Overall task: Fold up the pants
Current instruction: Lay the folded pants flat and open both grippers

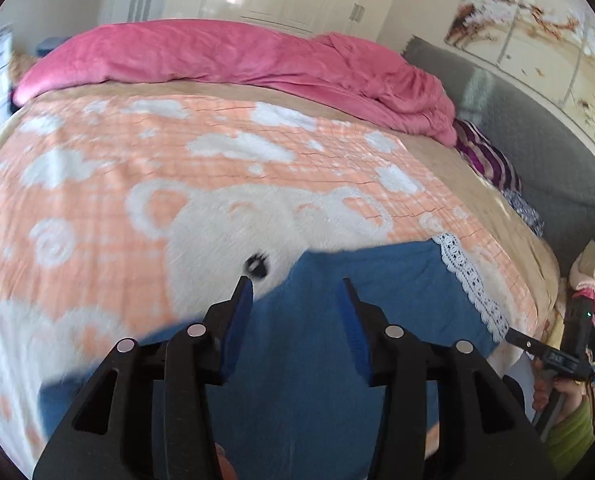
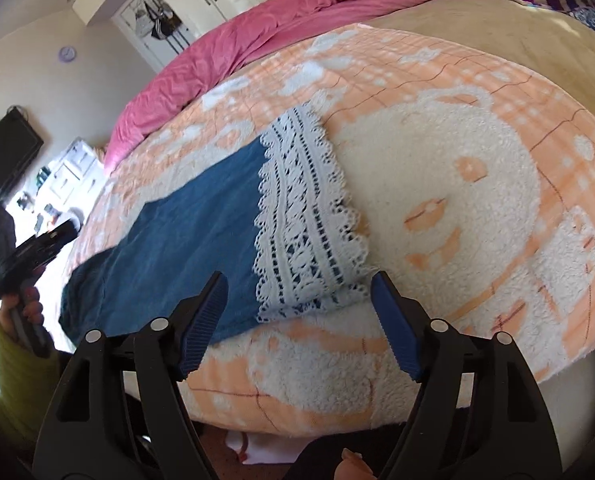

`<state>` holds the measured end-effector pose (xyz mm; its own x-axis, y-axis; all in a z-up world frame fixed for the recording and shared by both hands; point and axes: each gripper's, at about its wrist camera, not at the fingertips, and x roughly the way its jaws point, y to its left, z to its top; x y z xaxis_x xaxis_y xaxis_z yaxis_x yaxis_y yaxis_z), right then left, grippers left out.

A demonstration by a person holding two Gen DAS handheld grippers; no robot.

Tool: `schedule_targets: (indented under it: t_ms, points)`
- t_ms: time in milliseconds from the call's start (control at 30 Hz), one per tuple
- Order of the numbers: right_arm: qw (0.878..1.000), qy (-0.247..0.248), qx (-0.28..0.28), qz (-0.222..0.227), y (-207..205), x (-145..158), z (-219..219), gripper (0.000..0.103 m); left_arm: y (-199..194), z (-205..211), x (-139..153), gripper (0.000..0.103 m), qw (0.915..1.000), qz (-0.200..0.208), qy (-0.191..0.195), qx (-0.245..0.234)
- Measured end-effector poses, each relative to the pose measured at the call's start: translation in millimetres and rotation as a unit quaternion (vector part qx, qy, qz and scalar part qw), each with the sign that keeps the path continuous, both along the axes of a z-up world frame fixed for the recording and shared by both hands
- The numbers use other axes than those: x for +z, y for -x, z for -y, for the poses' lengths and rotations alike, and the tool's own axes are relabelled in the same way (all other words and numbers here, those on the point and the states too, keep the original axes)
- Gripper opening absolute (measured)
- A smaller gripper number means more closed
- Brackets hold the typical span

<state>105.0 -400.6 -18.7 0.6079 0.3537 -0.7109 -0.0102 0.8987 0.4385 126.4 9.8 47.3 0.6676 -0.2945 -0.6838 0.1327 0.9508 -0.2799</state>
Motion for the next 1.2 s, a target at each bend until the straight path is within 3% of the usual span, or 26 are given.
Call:
schedule_targets:
  t_ms: [200, 367, 400, 467, 567, 767, 933, 1000, 1033, 1100, 1200]
  points:
    - [1.000, 0.022, 0.003, -0.008, -16, 0, 1, 0.072, 62, -54, -10, 0.048, 0.9949, -0.023, -0.035, 0.091]
    - [1.000, -0.009, 0.002, -0.018, -27, -11, 6, 0.072, 85, -79, -18, 0.049, 0.9891, -0.042, -0.035, 0.137]
    - [1.000, -0.018, 0.005, -0.018, -27, -12, 6, 0.071, 86, -77, -18, 0.049, 0.9892, -0.041, -0.039, 0.135]
    - [0.999, -0.031, 0.008, -0.018, -24, -11, 7, 0.051, 88, -63, -15, 0.049, 0.9927, -0.032, -0.042, 0.108]
    - [0.999, -0.050, 0.010, -0.014, -19, -12, 12, 0.050, 85, -34, -16, 0.054, 0.9963, -0.025, -0.058, 0.059]
    - [0.992, -0.120, -0.033, -0.018, -26, -25, 26, 0.049, 71, 15, -42, 0.054, 0.9947, -0.057, -0.085, 0.005]
    - [0.996, -0.086, -0.016, -0.017, -27, -24, 16, 0.049, 62, 33, -66, 0.058, 0.9866, -0.073, -0.145, 0.010]
    - [0.996, -0.087, -0.011, -0.025, -27, -24, 19, 0.038, 59, 29, -78, 0.058, 0.9849, -0.082, -0.151, 0.018]
    - [0.995, -0.089, -0.005, -0.034, -27, -24, 20, 0.021, 61, 30, -81, 0.058, 0.9847, -0.079, -0.154, 0.019]
    - [0.995, -0.089, 0.005, -0.034, -25, -22, 19, 0.014, 65, 29, -79, 0.058, 0.9842, -0.075, -0.159, 0.019]
    - [0.999, -0.029, 0.024, -0.007, -15, -2, 10, 0.012, 70, 13, -76, 0.058, 0.9890, -0.082, -0.119, 0.031]
